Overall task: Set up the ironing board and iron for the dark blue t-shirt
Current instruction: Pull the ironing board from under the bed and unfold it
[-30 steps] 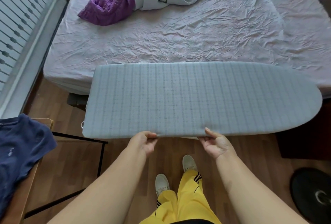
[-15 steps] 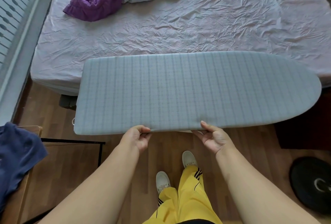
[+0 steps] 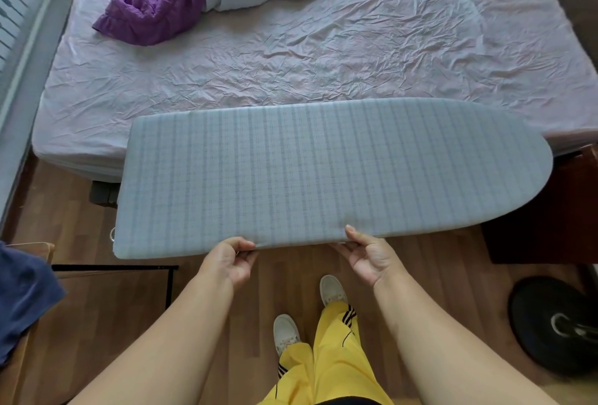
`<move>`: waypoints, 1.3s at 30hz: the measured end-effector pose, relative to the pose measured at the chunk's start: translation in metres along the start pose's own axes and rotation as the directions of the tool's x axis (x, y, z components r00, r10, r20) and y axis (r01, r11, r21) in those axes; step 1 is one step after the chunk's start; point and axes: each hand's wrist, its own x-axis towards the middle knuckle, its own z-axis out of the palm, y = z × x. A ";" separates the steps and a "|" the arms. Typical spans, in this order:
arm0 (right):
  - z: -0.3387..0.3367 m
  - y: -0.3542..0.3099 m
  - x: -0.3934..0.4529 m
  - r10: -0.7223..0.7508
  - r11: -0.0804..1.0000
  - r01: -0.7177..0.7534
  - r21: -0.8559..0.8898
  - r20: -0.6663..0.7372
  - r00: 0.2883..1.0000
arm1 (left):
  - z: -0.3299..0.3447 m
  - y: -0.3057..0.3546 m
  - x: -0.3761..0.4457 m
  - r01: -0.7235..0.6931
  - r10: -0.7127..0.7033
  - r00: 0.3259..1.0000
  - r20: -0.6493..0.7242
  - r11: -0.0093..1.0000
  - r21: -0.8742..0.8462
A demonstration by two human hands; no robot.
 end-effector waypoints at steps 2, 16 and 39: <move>0.001 0.001 0.000 -0.005 1.000 0.005 0.003 -0.004 1.000 | 0.001 0.002 -0.001 -0.005 0.005 1.000 -0.001 1.000 -0.004; 0.005 0.016 0.006 0.019 1.000 -0.019 -0.006 0.039 0.999 | 0.005 0.028 -0.002 -0.063 0.062 0.998 0.017 0.998 0.027; 0.014 0.000 0.002 0.033 0.952 -0.060 -0.301 -0.094 0.995 | 0.005 0.033 -0.003 -0.005 0.003 1.000 0.012 0.988 0.152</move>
